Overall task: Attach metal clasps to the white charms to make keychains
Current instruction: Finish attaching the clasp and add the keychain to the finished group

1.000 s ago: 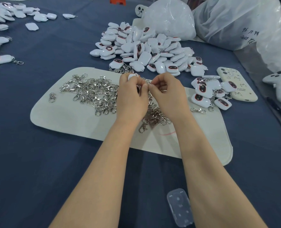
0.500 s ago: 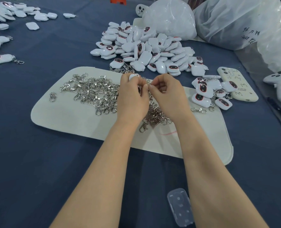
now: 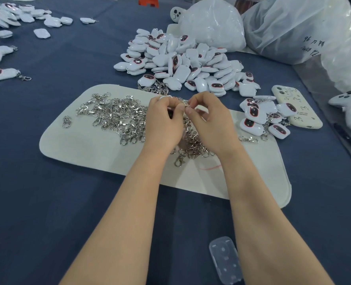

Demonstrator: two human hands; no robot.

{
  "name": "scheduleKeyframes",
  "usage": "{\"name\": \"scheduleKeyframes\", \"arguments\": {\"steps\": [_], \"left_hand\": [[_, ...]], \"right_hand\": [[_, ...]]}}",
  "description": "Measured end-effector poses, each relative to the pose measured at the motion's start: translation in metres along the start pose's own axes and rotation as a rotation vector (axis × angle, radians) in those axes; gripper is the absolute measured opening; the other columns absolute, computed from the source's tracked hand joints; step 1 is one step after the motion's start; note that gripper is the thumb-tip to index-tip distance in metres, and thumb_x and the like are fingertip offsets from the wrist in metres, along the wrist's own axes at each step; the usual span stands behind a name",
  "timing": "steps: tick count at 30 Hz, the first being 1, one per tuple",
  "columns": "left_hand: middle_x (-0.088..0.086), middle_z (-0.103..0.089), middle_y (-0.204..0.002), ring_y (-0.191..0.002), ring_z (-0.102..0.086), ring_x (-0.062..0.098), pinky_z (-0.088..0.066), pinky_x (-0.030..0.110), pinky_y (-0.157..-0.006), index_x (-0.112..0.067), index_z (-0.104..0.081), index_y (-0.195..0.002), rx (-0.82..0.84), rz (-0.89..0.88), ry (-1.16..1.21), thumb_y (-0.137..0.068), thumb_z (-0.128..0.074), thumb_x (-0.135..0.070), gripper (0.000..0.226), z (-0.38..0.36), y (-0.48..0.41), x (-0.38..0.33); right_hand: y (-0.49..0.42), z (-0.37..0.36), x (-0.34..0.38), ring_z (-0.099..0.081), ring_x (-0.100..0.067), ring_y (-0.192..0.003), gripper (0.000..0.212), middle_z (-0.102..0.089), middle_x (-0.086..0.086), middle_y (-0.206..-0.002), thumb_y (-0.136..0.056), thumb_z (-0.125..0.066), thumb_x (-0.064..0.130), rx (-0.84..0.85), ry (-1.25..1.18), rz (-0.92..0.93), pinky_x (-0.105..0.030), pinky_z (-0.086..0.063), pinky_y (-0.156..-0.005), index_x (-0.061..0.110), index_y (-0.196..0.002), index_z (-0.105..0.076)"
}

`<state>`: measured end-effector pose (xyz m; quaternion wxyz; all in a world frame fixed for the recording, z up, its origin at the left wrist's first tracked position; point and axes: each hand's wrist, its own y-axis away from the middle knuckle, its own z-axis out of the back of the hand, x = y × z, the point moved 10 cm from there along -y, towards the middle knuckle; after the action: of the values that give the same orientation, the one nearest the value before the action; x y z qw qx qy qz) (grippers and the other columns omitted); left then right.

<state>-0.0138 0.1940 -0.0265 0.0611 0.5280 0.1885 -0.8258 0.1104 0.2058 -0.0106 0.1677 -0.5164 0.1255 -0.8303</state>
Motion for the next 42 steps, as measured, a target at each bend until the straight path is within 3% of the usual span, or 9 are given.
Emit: {"name": "scheduleKeyframes", "arguments": {"steps": [3,8,13,16,22,29,38,42], "left_hand": [[0.01,-0.06,-0.113,-0.087,-0.057,0.012,-0.044,0.02,-0.083,-0.012,-0.062,-0.095,0.027,0.048,0.044,-0.095,-0.054,-0.019,0.01,-0.003,-0.001,0.003],[0.005,-0.053,-0.113,-0.081,-0.049,0.004,-0.036,0.011,-0.077,-0.015,-0.057,-0.091,-0.027,0.02,0.061,-0.094,-0.054,-0.016,0.004,0.002,0.002,-0.002],[0.002,-0.045,-0.107,-0.087,-0.05,0.012,-0.038,0.015,-0.083,-0.015,-0.054,-0.088,-0.058,-0.036,0.051,-0.094,-0.054,-0.013,0.007,0.006,0.003,-0.01],[0.0,-0.044,-0.106,-0.088,-0.052,0.014,-0.039,0.018,-0.083,-0.015,-0.055,-0.088,-0.055,-0.047,0.037,-0.094,-0.054,-0.014,0.007,0.005,0.003,-0.012],[0.0,-0.044,-0.104,-0.086,-0.051,0.013,-0.04,0.017,-0.08,-0.011,-0.058,-0.089,-0.066,-0.079,0.028,-0.093,-0.055,-0.012,0.006,0.006,0.005,-0.015],[0.0,-0.044,-0.104,-0.082,-0.051,0.013,-0.041,0.017,-0.079,-0.011,-0.058,-0.087,-0.084,-0.076,0.019,-0.093,-0.055,-0.011,0.006,0.006,0.005,-0.014],[0.0,-0.044,-0.104,-0.083,-0.052,0.015,-0.041,0.017,-0.079,-0.011,-0.057,-0.087,-0.089,-0.091,0.016,-0.092,-0.054,-0.009,0.006,0.006,0.005,-0.015],[0.001,-0.045,-0.104,-0.081,-0.051,0.013,-0.039,0.014,-0.076,-0.005,-0.061,-0.09,-0.089,-0.088,0.014,-0.092,-0.055,-0.009,0.007,0.007,0.005,-0.015]], "right_hand": [[0.001,-0.001,0.003,-0.058,-0.018,-0.092,0.011,-0.06,-0.002,-0.092,-0.088,-0.057,0.005,-0.022,0.003,0.016,-0.035,-0.05,-0.089,0.015,-0.086,-0.051],[-0.001,0.002,-0.005,-0.052,0.0,-0.068,0.016,-0.055,0.014,-0.072,-0.086,-0.062,0.011,-0.054,-0.035,-0.061,-0.012,-0.042,-0.065,0.02,-0.079,-0.051],[-0.001,-0.004,-0.007,-0.056,-0.006,-0.07,0.011,-0.061,0.011,-0.072,-0.085,-0.062,0.015,0.042,0.014,-0.104,-0.022,-0.047,-0.07,0.02,-0.076,-0.06],[-0.002,0.006,-0.01,-0.057,-0.006,-0.072,0.009,-0.061,0.011,-0.074,-0.086,-0.061,0.013,-0.051,-0.093,-0.142,-0.025,-0.049,-0.073,0.019,-0.079,-0.059],[-0.003,0.007,-0.006,-0.053,0.002,-0.064,0.009,-0.06,0.011,-0.074,-0.084,-0.065,0.008,-0.099,-0.098,-0.118,-0.013,-0.044,-0.065,0.016,-0.084,-0.059],[-0.002,0.007,-0.005,-0.05,0.005,-0.06,0.012,-0.057,0.013,-0.071,-0.085,-0.065,0.009,-0.146,-0.066,-0.109,-0.008,-0.041,-0.06,0.018,-0.082,-0.057],[-0.003,0.004,-0.007,-0.055,-0.005,-0.068,0.006,-0.06,0.009,-0.074,-0.086,-0.064,0.009,-0.127,-0.093,-0.143,-0.017,-0.048,-0.067,0.014,-0.085,-0.06],[-0.002,-0.003,-0.013,-0.053,-0.012,-0.073,0.007,-0.058,0.002,-0.077,-0.087,-0.061,0.005,-0.053,-0.197,-0.216,-0.03,-0.049,-0.074,0.011,-0.088,-0.057]]}}
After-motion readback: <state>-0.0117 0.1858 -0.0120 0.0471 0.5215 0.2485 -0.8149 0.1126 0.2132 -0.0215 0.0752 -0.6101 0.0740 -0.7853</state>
